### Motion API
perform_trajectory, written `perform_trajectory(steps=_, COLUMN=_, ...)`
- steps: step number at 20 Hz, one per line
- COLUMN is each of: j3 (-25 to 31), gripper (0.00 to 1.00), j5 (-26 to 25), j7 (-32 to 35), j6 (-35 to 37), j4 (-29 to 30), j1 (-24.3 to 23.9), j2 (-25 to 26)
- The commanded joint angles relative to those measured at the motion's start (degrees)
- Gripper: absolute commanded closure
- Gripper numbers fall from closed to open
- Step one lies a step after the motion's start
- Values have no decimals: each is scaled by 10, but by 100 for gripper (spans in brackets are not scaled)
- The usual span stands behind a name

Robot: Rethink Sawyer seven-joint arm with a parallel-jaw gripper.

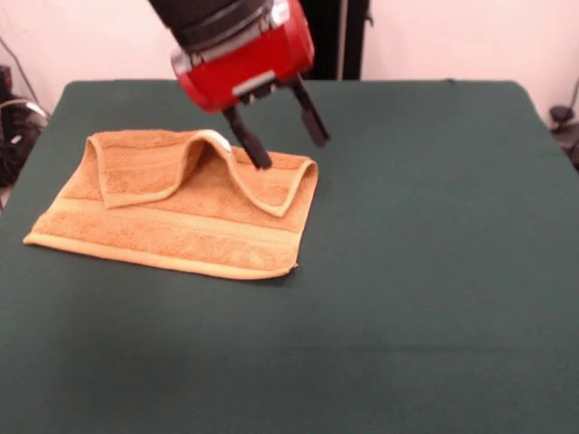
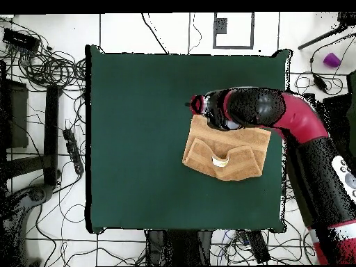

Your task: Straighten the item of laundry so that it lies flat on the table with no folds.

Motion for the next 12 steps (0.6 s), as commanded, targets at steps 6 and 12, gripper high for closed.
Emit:
perform_trajectory(steps=6, j3=-43, gripper=0, j5=-24, j7=-46, j6=65, j4=-95, j1=51, j2=59)
perform_trajectory(steps=12, j3=-33, gripper=0, j5=-27, j7=-54, j6=42, j4=-68, j1=31, j2=54)
